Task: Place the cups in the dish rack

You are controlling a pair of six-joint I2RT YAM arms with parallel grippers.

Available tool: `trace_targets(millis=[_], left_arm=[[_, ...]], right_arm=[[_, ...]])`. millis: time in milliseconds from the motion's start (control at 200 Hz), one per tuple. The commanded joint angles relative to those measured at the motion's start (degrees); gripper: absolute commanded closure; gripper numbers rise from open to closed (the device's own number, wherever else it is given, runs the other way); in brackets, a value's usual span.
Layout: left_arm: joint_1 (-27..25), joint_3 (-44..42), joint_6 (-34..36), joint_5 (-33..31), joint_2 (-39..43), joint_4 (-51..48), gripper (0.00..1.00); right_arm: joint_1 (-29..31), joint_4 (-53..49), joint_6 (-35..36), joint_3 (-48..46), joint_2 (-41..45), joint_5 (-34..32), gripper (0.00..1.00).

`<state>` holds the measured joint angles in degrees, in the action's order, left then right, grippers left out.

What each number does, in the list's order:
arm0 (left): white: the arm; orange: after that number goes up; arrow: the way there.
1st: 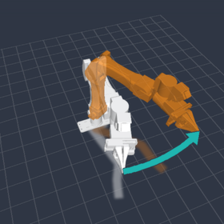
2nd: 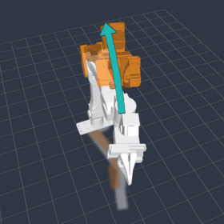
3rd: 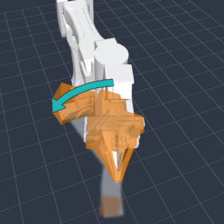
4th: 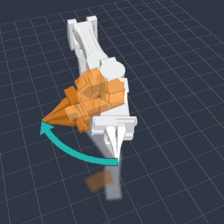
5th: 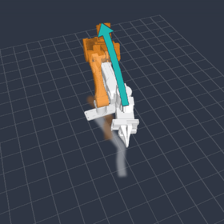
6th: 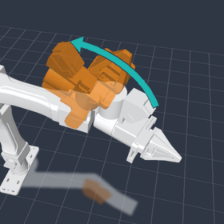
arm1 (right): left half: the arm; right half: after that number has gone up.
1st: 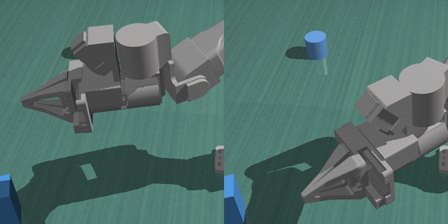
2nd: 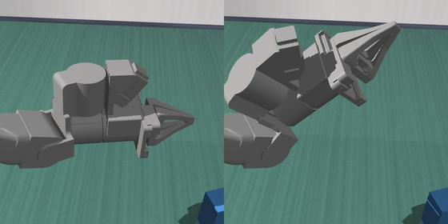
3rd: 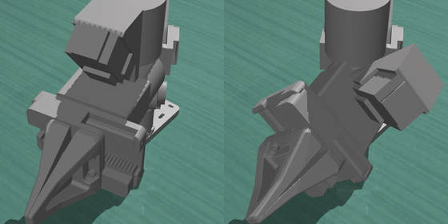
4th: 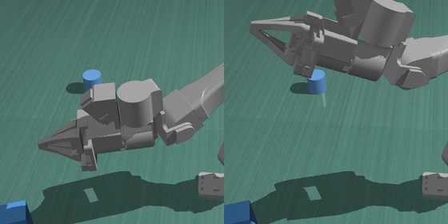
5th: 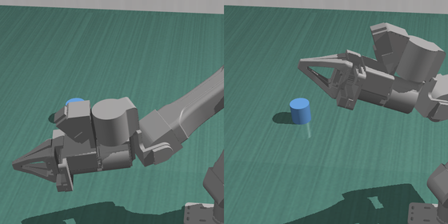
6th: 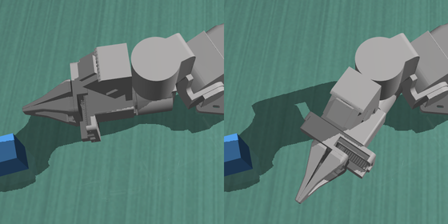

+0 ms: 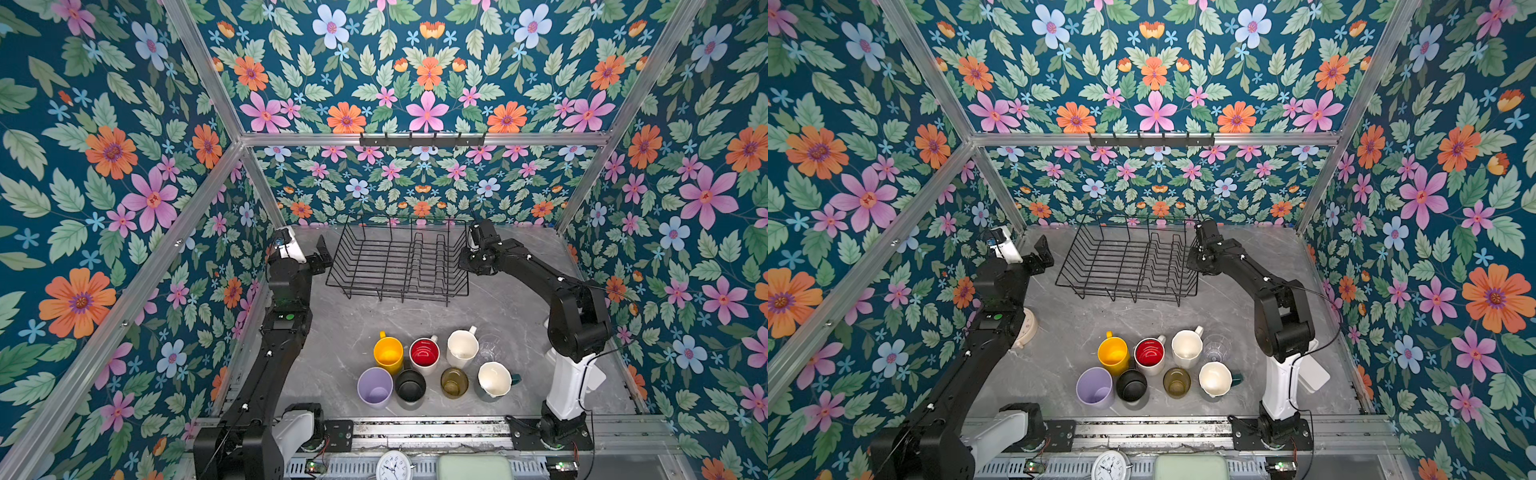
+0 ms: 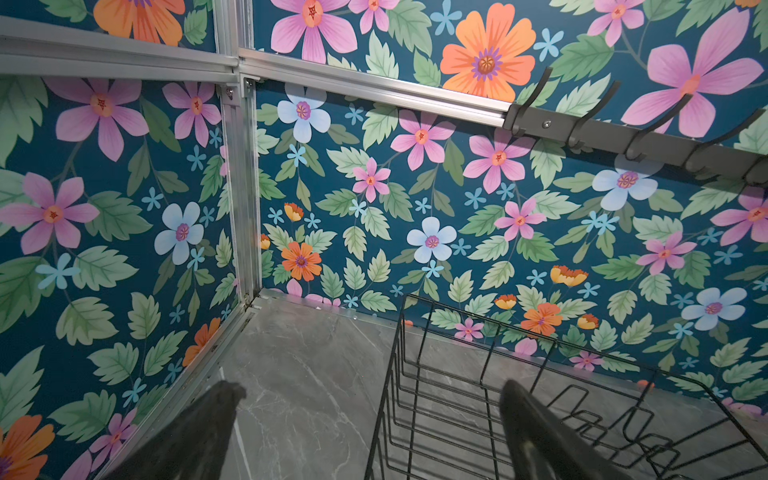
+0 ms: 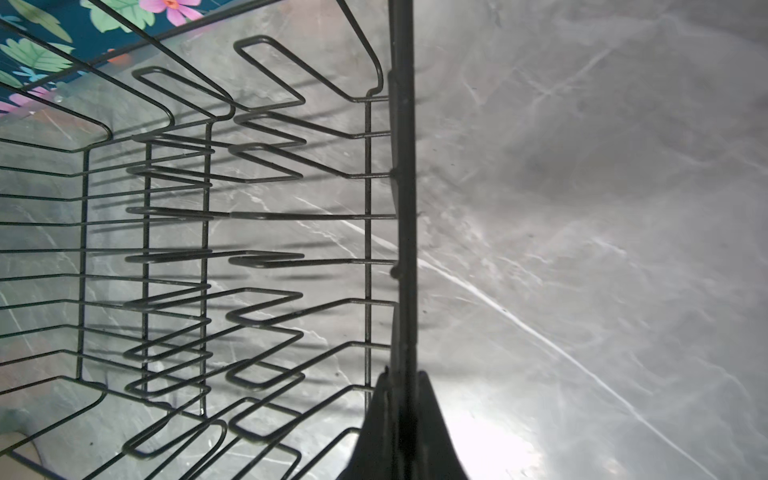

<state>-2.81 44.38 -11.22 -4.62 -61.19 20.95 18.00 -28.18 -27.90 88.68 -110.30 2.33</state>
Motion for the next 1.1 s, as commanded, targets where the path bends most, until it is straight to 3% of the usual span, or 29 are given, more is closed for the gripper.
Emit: trace_targets(millis=[0, 665, 1095], left_arm=[[0.08, 0.02, -0.38, 0.23, 0.02, 0.61, 0.00], [0.24, 0.05, -0.95, 0.49, 0.09, 0.63, 0.00], [0.29, -0.03, -1.26, 0.58, 0.38, 0.54, 0.00]], right_arm=[[-1.73, 1.53, 4.95, -2.34, 2.02, -1.03, 1.00], [-5.16, 1.14, 19.27, -10.80, 7.38, 2.33, 1.00], [-7.47, 0.59, 17.60, -12.70, 8.46, 1.52, 1.00]])
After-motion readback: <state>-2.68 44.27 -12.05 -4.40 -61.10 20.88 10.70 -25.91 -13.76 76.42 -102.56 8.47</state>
